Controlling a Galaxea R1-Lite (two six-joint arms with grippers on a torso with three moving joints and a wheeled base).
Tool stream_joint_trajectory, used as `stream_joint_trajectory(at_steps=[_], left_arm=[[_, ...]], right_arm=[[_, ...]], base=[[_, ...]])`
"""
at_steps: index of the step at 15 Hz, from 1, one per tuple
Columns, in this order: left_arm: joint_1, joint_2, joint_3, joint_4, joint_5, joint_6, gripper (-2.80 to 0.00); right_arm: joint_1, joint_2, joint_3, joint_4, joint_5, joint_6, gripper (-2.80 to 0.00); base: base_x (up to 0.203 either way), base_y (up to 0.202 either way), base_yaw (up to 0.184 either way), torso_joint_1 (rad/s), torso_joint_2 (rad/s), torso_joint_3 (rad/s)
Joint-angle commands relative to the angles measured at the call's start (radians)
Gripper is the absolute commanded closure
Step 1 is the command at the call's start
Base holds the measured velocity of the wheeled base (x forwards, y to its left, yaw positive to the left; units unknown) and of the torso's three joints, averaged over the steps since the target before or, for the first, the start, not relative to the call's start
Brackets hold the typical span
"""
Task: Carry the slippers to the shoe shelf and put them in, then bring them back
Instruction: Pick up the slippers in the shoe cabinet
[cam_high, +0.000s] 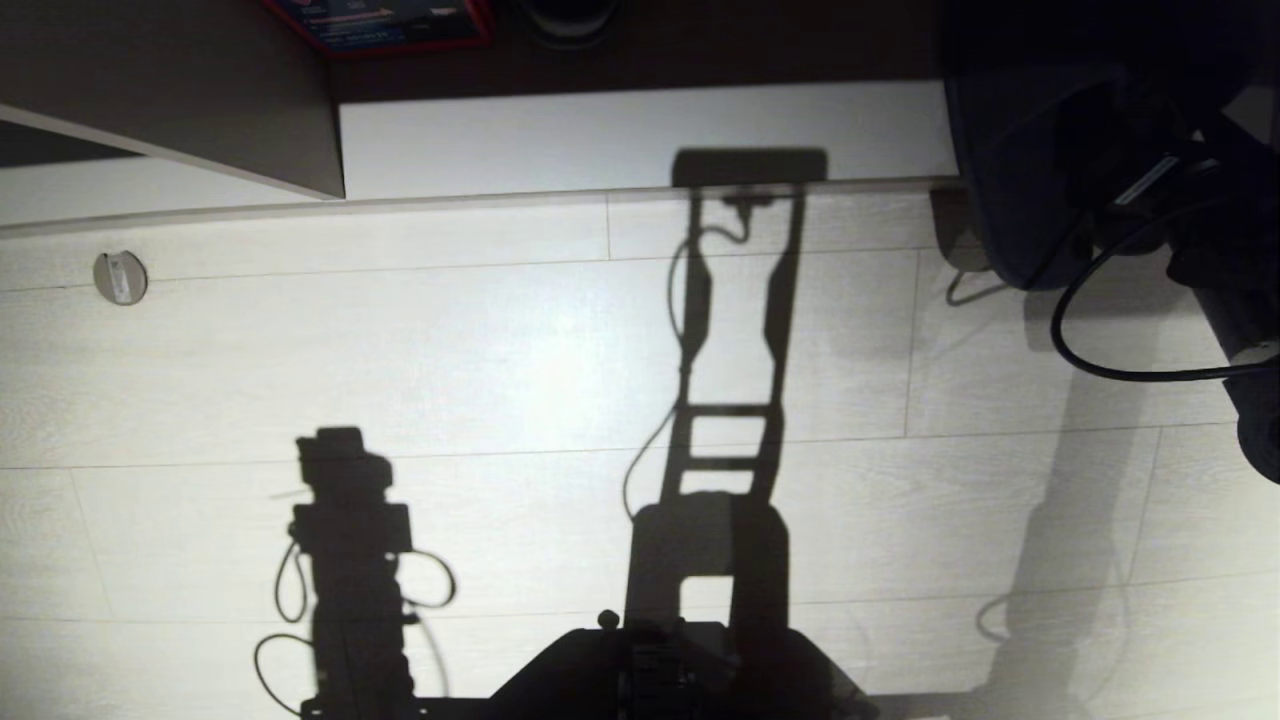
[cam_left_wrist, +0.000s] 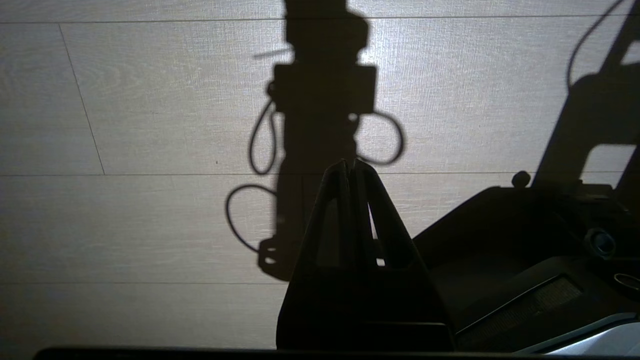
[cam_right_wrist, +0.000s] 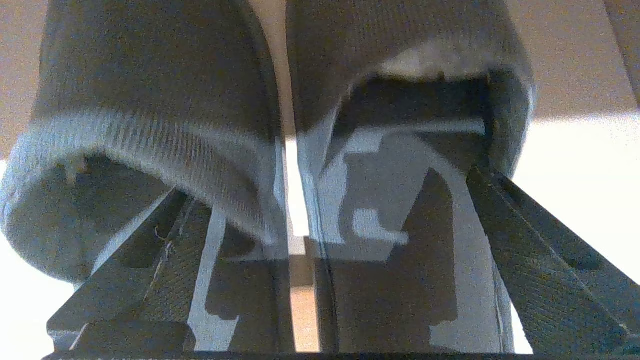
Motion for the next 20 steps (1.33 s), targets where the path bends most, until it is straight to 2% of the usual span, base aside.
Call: stream_joint_trajectory(at_steps=[1, 20], left_arm=[[0.000, 0.000, 0.000, 0.000, 0.000, -0.001, 0.00], [0.000, 0.000, 0.000, 0.000, 0.000, -0.001, 0.00]], right_arm=[[0.001, 0.016, -0.032, -0.009, 0.006, -0.004, -2.80], [0.033, 0.160, -0.274, -0.007, 0.028, -0.050, -2.80]], base=[[0.000, 0.000, 0.000, 0.000, 0.00, 0.000], [0.000, 0.000, 0.000, 0.000, 0.00, 0.000]])
